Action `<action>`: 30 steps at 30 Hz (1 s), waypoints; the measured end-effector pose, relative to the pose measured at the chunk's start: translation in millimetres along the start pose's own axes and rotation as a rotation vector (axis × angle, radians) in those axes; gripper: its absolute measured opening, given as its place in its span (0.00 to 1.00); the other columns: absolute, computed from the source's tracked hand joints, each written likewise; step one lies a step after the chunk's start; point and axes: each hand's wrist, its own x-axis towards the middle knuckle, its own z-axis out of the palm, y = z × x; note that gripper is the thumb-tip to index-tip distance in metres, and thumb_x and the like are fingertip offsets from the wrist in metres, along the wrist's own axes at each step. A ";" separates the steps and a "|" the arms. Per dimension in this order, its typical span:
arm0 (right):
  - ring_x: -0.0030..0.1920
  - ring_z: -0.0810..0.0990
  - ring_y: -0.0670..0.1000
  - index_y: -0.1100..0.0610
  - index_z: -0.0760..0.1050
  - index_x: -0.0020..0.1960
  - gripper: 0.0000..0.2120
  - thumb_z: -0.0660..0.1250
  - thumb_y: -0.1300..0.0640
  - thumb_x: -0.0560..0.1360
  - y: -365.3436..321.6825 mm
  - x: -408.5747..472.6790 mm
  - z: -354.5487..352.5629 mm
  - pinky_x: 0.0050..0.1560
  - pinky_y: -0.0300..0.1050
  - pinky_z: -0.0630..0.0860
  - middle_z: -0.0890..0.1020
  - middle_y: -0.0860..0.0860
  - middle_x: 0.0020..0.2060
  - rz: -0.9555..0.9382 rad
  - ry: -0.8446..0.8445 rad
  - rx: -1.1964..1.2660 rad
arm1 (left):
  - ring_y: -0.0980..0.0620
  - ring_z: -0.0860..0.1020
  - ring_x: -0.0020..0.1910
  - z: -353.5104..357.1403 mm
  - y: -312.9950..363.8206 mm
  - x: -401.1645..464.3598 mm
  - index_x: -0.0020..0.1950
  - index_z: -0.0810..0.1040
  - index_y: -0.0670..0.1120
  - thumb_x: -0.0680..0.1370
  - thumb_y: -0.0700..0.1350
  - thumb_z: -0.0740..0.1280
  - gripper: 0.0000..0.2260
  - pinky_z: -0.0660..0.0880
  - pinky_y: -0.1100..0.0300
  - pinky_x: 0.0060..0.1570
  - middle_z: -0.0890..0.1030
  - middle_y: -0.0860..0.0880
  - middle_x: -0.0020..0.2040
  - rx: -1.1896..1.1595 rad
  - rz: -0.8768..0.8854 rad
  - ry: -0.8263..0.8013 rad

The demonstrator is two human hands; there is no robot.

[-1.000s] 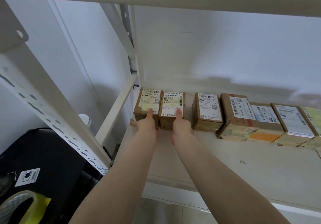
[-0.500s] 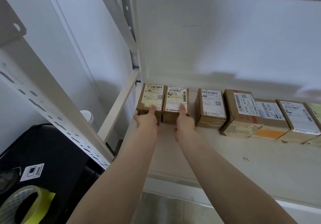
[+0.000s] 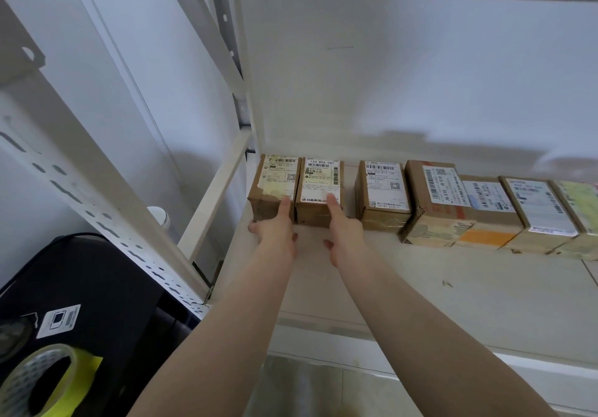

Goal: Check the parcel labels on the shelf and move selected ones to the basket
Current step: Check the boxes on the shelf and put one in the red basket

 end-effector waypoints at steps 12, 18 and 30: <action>0.61 0.74 0.58 0.57 0.67 0.73 0.39 0.70 0.35 0.71 -14.6 7.6 -67.8 0.59 0.53 0.75 0.72 0.58 0.69 0.145 0.037 0.264 | 0.46 0.77 0.53 49.3 -41.7 -71.5 0.72 0.67 0.42 0.70 0.64 0.71 0.38 0.77 0.54 0.56 0.73 0.42 0.65 0.290 -0.227 -0.397; 0.65 0.75 0.61 0.58 0.72 0.68 0.28 0.70 0.42 0.75 -30.3 14.0 -73.7 0.52 0.54 0.74 0.78 0.55 0.61 0.138 0.008 0.403 | 0.40 0.77 0.59 87.7 -45.8 -74.9 0.69 0.72 0.44 0.64 0.65 0.74 0.40 0.75 0.46 0.60 0.77 0.44 0.63 0.229 -0.208 -0.402; 0.57 0.81 0.58 0.61 0.75 0.61 0.28 0.73 0.40 0.72 -23.9 46.5 -81.8 0.62 0.54 0.77 0.81 0.54 0.51 0.149 -0.059 0.384 | 0.47 0.77 0.36 118.4 -59.9 -64.7 0.60 0.78 0.42 0.72 0.60 0.71 0.26 0.73 0.54 0.44 0.79 0.46 0.41 0.292 -0.086 -0.333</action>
